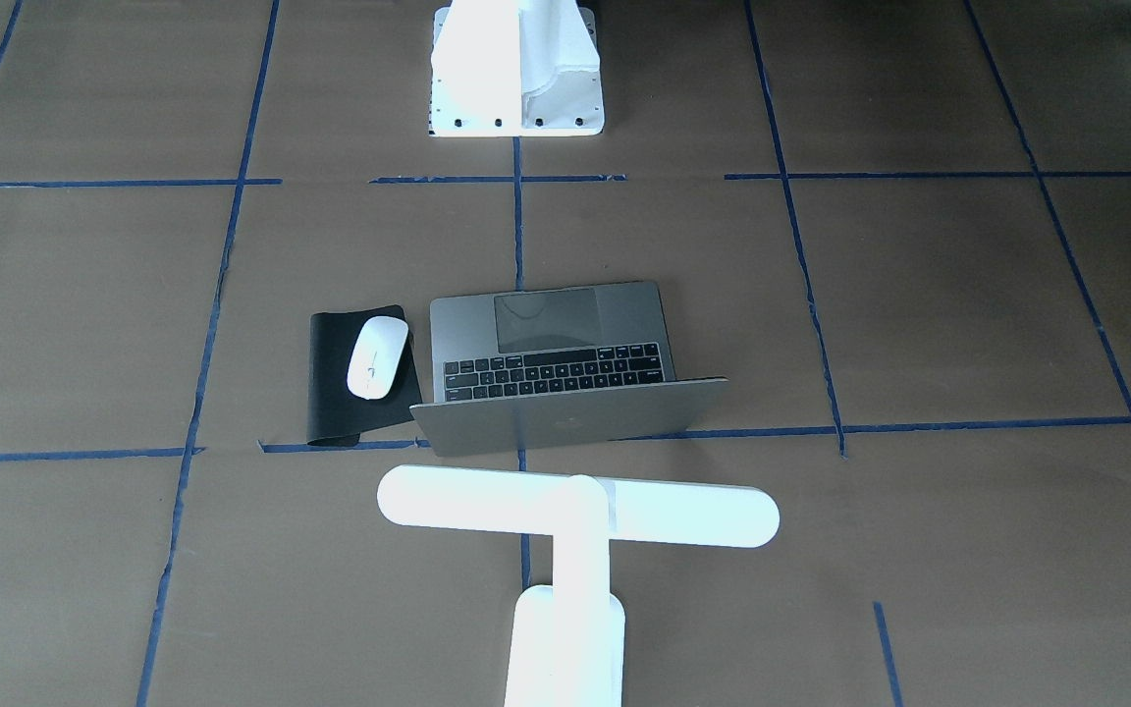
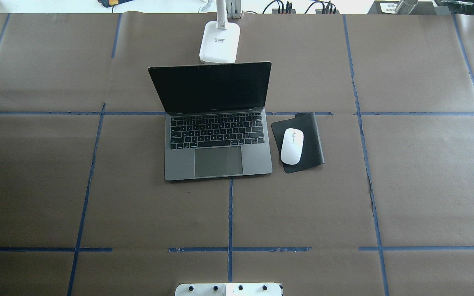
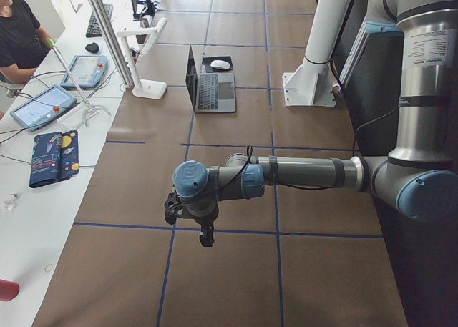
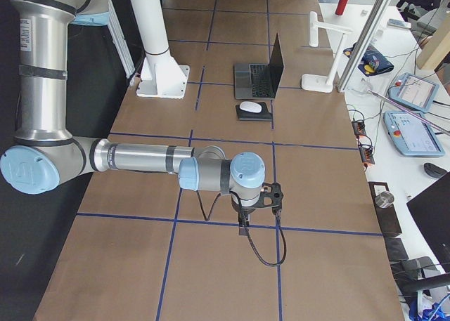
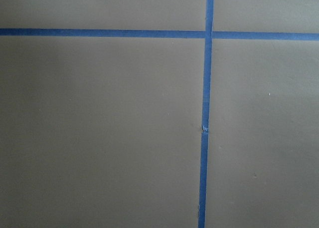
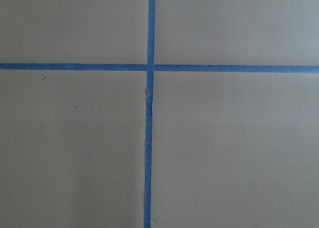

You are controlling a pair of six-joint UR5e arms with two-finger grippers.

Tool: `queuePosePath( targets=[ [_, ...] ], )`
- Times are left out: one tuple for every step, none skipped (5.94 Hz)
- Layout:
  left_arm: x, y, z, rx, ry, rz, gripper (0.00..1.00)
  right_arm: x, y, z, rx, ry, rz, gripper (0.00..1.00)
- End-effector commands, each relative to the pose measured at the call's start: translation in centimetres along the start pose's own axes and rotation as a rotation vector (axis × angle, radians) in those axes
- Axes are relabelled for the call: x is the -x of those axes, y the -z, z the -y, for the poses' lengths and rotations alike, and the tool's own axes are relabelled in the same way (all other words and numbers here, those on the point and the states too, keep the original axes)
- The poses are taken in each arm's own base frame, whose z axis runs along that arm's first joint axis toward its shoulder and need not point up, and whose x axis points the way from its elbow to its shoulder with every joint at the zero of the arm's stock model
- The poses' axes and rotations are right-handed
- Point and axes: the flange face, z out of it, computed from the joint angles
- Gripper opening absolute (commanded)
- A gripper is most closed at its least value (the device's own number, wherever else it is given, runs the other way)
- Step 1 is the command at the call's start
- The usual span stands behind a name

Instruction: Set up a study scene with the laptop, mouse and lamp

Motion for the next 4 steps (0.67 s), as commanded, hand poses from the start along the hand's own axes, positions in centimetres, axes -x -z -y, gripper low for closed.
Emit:
queuePosePath(
  targets=[
    [-0.10, 0.12, 0.11, -0.002, -0.003, 0.000, 1.00, 0.02, 0.02, 0.00, -0.001, 0.000, 0.000, 1.00],
    [-0.05, 0.06, 0.04, -0.001, -0.002, 0.000, 1.00, 0.01, 0.01, -0.01, 0.000, -0.001, 0.000, 1.00],
    [0.00, 0.00, -0.03, 0.000, -0.006, 0.000, 1.00, 0.01, 0.01, -0.01, 0.000, -0.001, 0.000, 1.00],
    [-0.05, 0.06, -0.03, -0.001, -0.008, 0.000, 1.00, 0.01, 0.01, -0.01, 0.000, -0.001, 0.000, 1.00]
  ],
)
